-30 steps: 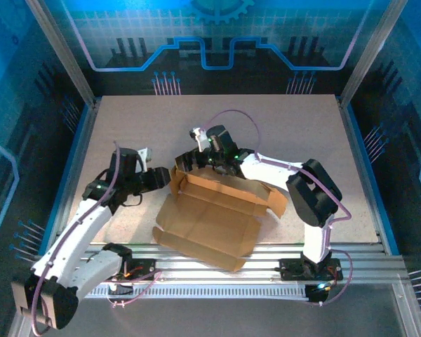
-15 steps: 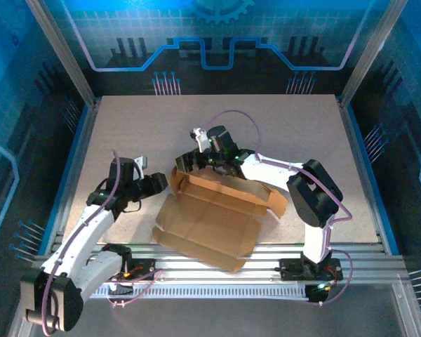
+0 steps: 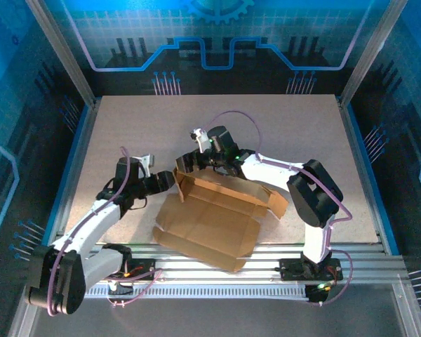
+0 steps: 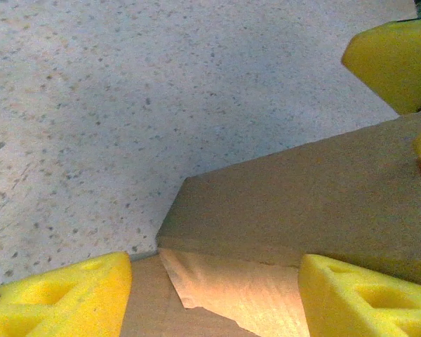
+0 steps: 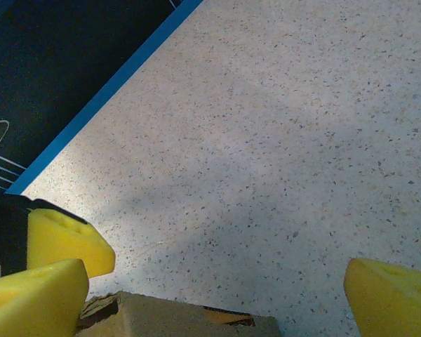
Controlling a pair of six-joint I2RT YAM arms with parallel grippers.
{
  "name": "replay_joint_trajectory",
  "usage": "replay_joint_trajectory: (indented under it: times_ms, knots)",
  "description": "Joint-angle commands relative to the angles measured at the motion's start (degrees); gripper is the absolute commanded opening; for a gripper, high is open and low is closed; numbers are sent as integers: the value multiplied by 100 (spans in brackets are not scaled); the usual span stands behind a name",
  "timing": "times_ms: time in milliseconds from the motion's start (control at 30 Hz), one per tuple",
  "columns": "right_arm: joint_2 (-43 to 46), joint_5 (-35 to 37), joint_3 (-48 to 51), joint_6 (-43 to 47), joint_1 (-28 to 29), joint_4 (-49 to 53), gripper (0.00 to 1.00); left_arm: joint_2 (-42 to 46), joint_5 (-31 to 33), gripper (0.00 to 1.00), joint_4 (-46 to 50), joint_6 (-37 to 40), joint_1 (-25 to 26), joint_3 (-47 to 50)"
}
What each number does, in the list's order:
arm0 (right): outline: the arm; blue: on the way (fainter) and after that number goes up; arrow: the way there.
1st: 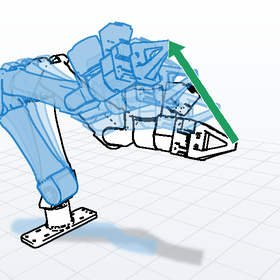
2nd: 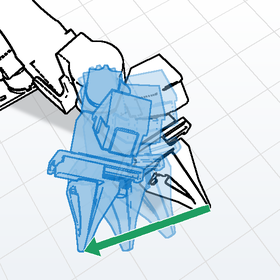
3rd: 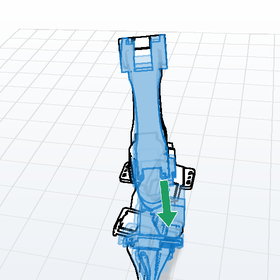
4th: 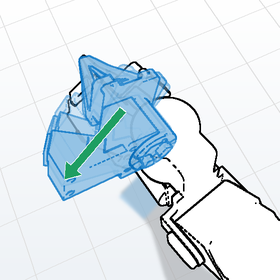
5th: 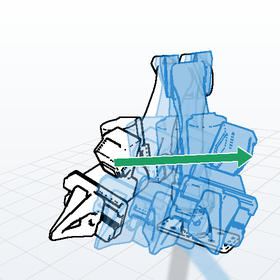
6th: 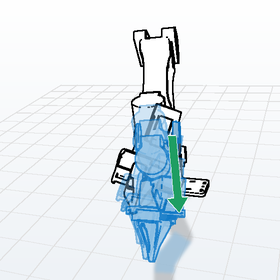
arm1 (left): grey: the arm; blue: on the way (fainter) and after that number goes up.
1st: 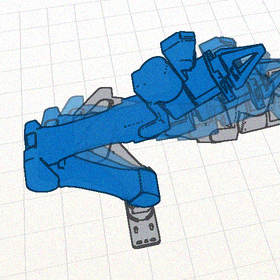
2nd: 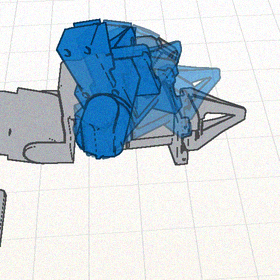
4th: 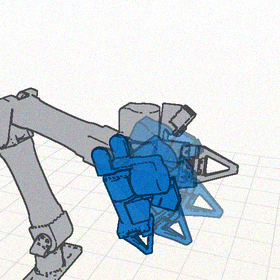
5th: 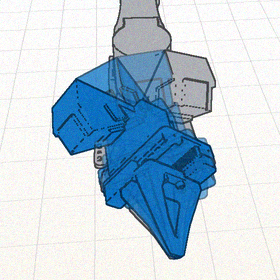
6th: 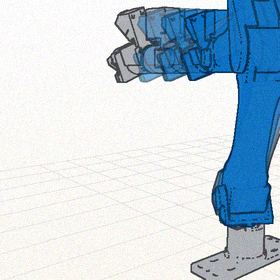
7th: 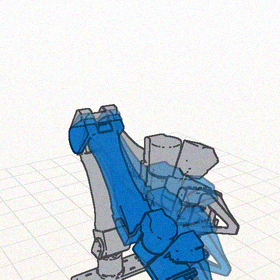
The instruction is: Fold the paper box
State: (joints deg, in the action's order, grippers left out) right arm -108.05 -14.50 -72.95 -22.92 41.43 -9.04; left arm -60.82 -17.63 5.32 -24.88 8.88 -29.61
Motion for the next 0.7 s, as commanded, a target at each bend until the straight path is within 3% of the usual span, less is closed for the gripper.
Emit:
replay_joint_trajectory:
  times_ms: [0, 267, 667]
  knots:
    - [-6, -137, 178, -79, -56, 340, 94, -123, -253, 65, -530, 312, 162, 72]
    - [-28, -505, 167, -342, -140, 289, 91, -425, 37, 66, -934, 491, 563, 147]
    - [-32, -797, 298, -617, -251, 209, 83, -709, 141, 65, -1234, 713, 781, 248]
